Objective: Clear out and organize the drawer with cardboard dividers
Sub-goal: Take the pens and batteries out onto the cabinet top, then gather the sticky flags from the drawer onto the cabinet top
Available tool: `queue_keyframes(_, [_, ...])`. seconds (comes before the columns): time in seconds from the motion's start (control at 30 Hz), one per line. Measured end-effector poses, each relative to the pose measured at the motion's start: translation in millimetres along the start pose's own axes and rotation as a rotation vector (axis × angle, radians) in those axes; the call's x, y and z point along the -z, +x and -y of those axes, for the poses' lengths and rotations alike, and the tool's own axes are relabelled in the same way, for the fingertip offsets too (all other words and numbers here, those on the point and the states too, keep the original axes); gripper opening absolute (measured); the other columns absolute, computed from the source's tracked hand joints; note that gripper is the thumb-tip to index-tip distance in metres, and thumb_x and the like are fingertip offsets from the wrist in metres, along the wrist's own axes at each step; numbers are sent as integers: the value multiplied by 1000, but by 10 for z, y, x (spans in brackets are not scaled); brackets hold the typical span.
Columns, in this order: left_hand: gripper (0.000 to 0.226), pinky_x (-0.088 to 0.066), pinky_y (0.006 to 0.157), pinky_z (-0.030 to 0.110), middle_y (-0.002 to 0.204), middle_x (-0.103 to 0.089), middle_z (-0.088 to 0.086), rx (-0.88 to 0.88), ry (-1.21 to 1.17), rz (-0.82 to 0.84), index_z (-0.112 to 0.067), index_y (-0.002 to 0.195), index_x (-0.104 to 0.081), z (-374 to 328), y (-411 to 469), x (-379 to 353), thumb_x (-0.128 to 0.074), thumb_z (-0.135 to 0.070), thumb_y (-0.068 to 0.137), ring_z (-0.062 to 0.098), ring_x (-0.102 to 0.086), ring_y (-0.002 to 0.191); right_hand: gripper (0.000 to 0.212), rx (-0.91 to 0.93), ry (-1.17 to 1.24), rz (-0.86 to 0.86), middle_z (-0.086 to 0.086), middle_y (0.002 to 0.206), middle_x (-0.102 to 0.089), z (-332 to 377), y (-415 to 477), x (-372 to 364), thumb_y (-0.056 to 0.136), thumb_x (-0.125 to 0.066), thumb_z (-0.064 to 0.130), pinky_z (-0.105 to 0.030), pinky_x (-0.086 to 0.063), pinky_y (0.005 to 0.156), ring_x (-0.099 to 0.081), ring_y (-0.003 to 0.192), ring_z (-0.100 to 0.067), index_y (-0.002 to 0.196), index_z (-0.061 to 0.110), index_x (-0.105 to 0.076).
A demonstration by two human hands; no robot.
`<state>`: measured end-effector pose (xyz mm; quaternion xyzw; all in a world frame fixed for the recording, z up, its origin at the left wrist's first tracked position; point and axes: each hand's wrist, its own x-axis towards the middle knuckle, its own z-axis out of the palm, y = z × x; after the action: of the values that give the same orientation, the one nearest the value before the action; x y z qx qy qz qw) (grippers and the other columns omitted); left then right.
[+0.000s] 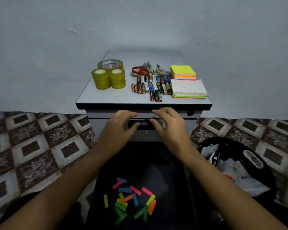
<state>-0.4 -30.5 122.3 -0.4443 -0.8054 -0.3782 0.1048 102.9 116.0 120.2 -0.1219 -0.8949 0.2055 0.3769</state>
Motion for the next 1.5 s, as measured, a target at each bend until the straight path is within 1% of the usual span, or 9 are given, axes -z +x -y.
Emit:
queue_keyframes(0.13, [29,-30,83,7,103,-65,6,72,-1,194,-7,106,-68,198,-458,-179,-65,-24,83,16,-58,98,27,4,57,89,-10,88,-66,-47,-408,-154,78,-64,18,-21,-46,75,-66,82,-26,99,2,-70])
queue_keyframes(0.27, [31,-28,81,2,113,-63,4,207,5,423,-11,115,-65,425,-753,-382,-66,-21,86,11,-57,104,29,-115,80,308,-9,93,-67,-176,-860,-371,79,-65,21,-23,-49,77,-67,85,-24,103,6,-71])
queue_keyframes(0.4, [35,-33,80,7,117,-61,3,322,4,686,-14,122,-61,586,-914,-580,-62,-25,89,13,-57,106,31,-185,91,601,-10,105,-65,-323,-1231,-570,85,-65,19,-27,-49,85,-64,97,-25,114,10,-67])
queue_keyframes(0.53, [32,-43,83,17,111,-65,5,409,-29,761,-10,118,-63,758,-1109,-760,-63,-20,88,15,-61,103,30,-248,23,886,-9,118,-62,-483,-1478,-761,89,-60,19,-34,-48,92,-60,107,-25,117,14,-65])
queue_keyframes(0.67, [25,-45,83,23,108,-65,6,430,-1,853,-8,112,-65,920,-1270,-908,-59,-16,90,17,-61,101,24,-281,-36,1043,-6,115,-65,-634,-1596,-972,90,-54,18,-35,-48,87,-60,105,-22,109,15,-69])
queue_keyframes(0.83, [21,-47,83,29,110,-66,8,389,81,953,-8,106,-67,1110,-1389,-1105,-57,-18,90,19,-61,99,26,-302,-137,1029,-7,114,-62,-723,-1695,-1205,93,-52,28,-33,-48,83,-59,103,-25,110,12,-64])
queue_keyframes(1.03, [22,-47,86,31,112,-61,10,376,118,944,-8,108,-64,1256,-1445,-1195,-56,-12,88,24,-59,103,31,-290,-288,1089,-11,117,-52,-701,-1800,-1334,92,-54,26,-38,-47,87,-52,108,-27,116,7,-54])
queue_keyframes(1.23, [36,-44,95,36,121,-51,8,274,157,910,-18,127,-57,1255,-1495,-1282,-53,-21,92,26,-49,113,27,-319,-266,1078,-13,117,-51,-668,-1848,-1369,89,-52,17,-36,-43,88,-47,111,-29,112,3,-53])
queue_keyframes(1.5, [36,-41,92,35,129,-47,4,-1,323,939,-18,129,-53,1134,-1500,-1463,-42,-26,96,23,-44,114,28,-461,-72,998,-10,109,-59,-803,-1773,-1286,84,-62,18,-31,-46,80,-58,98,-24,110,8,-57])
